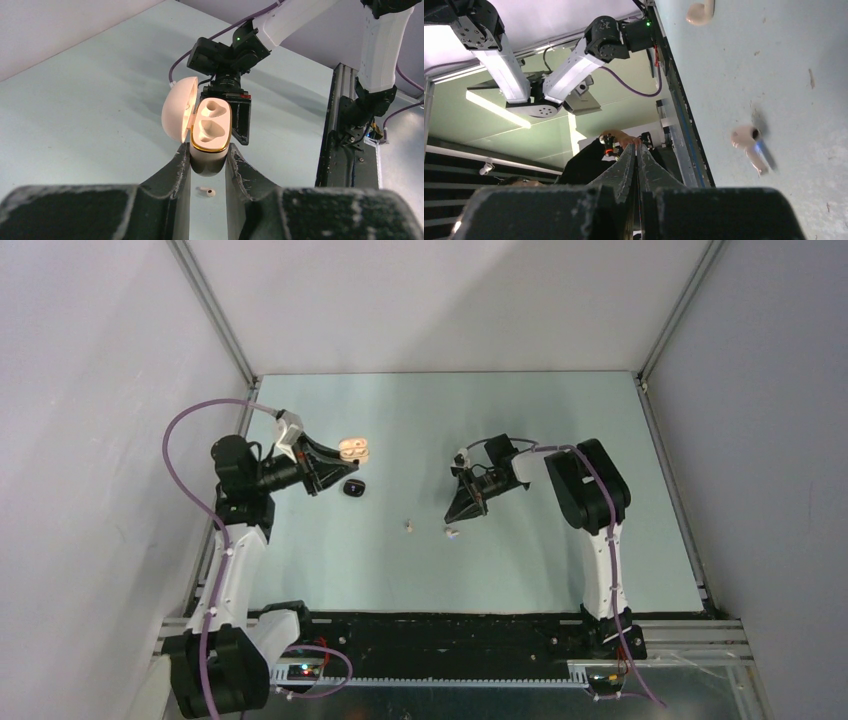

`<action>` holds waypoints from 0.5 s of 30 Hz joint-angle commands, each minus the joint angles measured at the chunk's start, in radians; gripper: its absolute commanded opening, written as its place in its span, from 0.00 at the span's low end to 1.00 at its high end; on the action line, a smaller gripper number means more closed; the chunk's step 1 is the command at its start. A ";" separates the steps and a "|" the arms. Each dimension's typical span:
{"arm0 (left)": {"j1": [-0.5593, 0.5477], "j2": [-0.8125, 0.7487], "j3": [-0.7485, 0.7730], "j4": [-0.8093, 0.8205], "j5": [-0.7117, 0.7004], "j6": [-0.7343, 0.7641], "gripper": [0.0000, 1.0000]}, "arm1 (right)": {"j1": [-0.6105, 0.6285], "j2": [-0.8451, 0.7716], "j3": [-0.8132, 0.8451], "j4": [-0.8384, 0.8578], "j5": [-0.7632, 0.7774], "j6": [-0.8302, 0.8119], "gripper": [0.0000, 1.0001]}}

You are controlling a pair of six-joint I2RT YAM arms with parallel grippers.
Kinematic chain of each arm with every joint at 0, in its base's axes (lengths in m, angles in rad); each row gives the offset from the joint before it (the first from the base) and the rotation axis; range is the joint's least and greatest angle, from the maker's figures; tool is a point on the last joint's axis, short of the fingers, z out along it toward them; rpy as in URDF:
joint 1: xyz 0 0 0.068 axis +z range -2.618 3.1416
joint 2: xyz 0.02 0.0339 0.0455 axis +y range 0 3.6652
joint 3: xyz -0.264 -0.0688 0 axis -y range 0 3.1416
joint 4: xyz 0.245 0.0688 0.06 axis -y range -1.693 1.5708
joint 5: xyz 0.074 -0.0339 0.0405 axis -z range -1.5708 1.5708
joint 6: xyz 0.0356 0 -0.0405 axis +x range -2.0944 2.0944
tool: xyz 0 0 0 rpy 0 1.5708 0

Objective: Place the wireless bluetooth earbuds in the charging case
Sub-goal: Place the earbud at the center of the board.

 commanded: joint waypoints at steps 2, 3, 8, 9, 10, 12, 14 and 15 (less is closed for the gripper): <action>-0.012 -0.020 0.025 0.024 -0.016 -0.015 0.00 | 0.004 -0.010 0.034 0.147 -0.016 0.110 0.08; -0.012 -0.021 0.027 0.025 -0.018 -0.019 0.00 | 0.000 -0.021 0.041 0.155 -0.019 0.111 0.08; -0.012 -0.017 0.036 0.025 -0.049 -0.026 0.00 | -0.041 -0.097 0.146 0.043 0.063 -0.021 0.15; -0.013 -0.016 0.039 0.025 -0.061 -0.027 0.00 | -0.046 -0.110 0.170 -0.016 0.149 -0.155 0.17; -0.013 -0.017 0.039 0.025 -0.068 -0.027 0.00 | -0.047 -0.136 0.234 -0.164 0.272 -0.246 0.20; -0.013 -0.021 0.036 0.025 -0.082 -0.028 0.00 | -0.032 -0.181 0.303 -0.332 0.377 -0.517 0.21; -0.012 -0.025 0.028 0.024 -0.087 -0.024 0.00 | -0.014 -0.228 0.333 -0.422 0.444 -0.766 0.24; -0.013 -0.029 0.022 0.025 -0.092 -0.023 0.00 | -0.009 -0.243 0.332 -0.450 0.463 -0.928 0.26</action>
